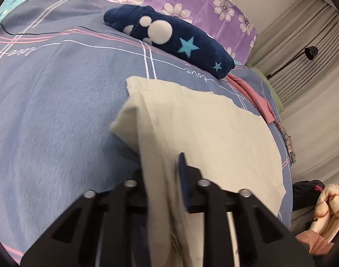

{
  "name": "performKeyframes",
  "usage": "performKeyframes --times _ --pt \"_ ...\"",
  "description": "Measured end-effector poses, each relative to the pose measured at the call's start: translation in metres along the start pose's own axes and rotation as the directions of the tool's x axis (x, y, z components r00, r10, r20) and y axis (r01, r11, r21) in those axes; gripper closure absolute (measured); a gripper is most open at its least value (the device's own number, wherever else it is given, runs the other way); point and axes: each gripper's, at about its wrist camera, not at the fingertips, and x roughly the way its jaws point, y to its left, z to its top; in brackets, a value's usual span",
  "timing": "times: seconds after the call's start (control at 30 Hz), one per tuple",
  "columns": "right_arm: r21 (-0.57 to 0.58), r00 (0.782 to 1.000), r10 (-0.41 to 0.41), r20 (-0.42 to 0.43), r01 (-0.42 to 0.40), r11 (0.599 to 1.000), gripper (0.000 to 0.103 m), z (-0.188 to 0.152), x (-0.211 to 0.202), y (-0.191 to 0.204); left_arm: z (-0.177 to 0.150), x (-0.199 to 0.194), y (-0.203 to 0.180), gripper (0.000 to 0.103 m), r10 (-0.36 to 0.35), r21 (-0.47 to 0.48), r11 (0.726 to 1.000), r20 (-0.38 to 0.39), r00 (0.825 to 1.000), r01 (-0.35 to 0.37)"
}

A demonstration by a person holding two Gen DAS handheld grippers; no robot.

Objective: Fold small clothes

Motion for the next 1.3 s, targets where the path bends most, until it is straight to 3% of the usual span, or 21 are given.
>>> performKeyframes --times 0.23,0.33,0.4,0.43,0.57,0.73,0.83,1.0,1.3 --pt "-0.106 0.996 -0.087 0.034 0.09 0.99 0.052 0.019 0.014 0.024 0.013 0.003 0.01 0.085 -0.03 0.012 0.999 -0.013 0.999 0.03" --pt "-0.148 0.985 -0.155 0.079 0.166 0.975 0.055 0.032 0.026 0.037 0.014 0.006 0.014 0.086 -0.044 -0.018 0.999 -0.002 0.999 0.044" --pt "-0.173 0.978 -0.186 0.092 0.199 0.965 0.074 0.038 0.035 0.042 0.015 0.006 0.012 0.092 -0.041 -0.023 0.999 0.015 0.999 0.041" --pt "-0.162 0.975 -0.202 0.089 0.214 0.963 0.095 0.04 0.037 0.04 0.015 0.005 0.009 0.094 -0.032 -0.011 0.999 0.02 0.999 0.032" --pt "0.022 0.981 -0.117 0.154 0.115 0.993 0.098 0.041 0.01 0.0 0.017 -0.011 -0.011 0.095 -0.019 0.038 0.999 0.067 0.998 0.016" --pt "0.166 0.956 -0.135 0.26 0.094 0.982 0.098 0.03 -0.037 -0.044 0.031 -0.025 -0.045 0.095 -0.019 0.065 0.998 0.102 0.995 0.013" --pt "0.264 0.952 -0.133 0.276 0.058 0.963 0.099 0.017 -0.061 -0.072 0.04 -0.026 -0.073 0.095 0.006 0.069 0.998 0.11 0.994 -0.013" --pt "0.44 0.948 -0.114 0.297 -0.03 0.897 0.1 -0.02 -0.09 -0.128 0.051 -0.012 -0.132 0.095 0.041 0.093 0.994 0.115 0.993 -0.052" --pt "0.651 0.939 -0.132 0.318 -0.115 0.75 0.1 -0.119 -0.123 -0.198 0.047 0.053 -0.259 0.095 0.084 0.239 0.966 0.082 0.993 -0.101"
